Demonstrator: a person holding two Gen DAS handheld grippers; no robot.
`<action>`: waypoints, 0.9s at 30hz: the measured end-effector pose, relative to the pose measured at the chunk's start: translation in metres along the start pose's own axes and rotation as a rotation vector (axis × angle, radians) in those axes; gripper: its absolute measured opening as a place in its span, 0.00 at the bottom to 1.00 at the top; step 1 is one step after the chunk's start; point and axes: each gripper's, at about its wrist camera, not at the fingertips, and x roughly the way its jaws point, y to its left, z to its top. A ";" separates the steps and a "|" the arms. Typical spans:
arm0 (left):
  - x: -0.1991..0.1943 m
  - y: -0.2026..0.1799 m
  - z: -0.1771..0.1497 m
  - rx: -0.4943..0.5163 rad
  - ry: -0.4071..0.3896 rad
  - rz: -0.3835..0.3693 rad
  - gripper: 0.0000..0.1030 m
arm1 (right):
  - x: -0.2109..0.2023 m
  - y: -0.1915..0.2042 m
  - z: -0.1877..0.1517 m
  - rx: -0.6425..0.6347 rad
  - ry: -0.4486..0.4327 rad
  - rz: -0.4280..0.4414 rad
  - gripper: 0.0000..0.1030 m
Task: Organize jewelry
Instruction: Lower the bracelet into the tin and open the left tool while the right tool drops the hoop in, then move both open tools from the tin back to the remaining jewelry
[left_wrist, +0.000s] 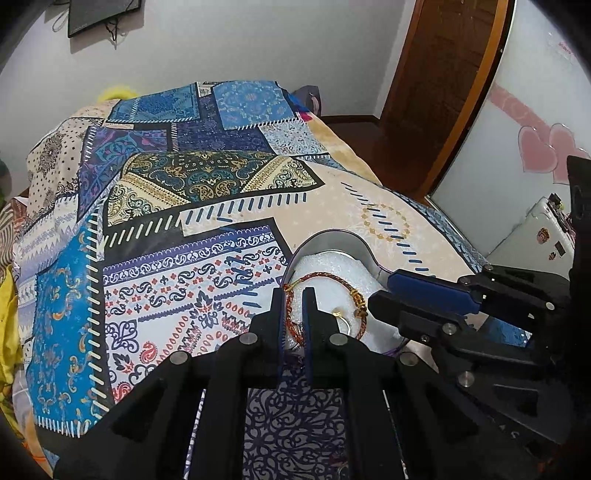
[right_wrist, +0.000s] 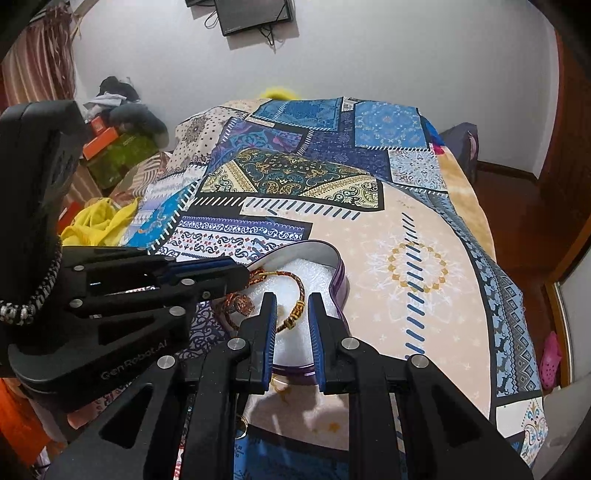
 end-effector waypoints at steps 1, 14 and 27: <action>-0.003 0.000 0.000 -0.001 -0.002 -0.001 0.06 | -0.001 0.000 0.000 0.002 0.001 0.001 0.15; -0.052 -0.001 -0.005 0.005 -0.053 0.028 0.10 | -0.036 0.009 0.002 -0.009 -0.045 -0.025 0.17; -0.076 -0.007 -0.042 -0.006 -0.010 0.026 0.31 | -0.063 0.023 -0.019 -0.046 -0.054 -0.054 0.27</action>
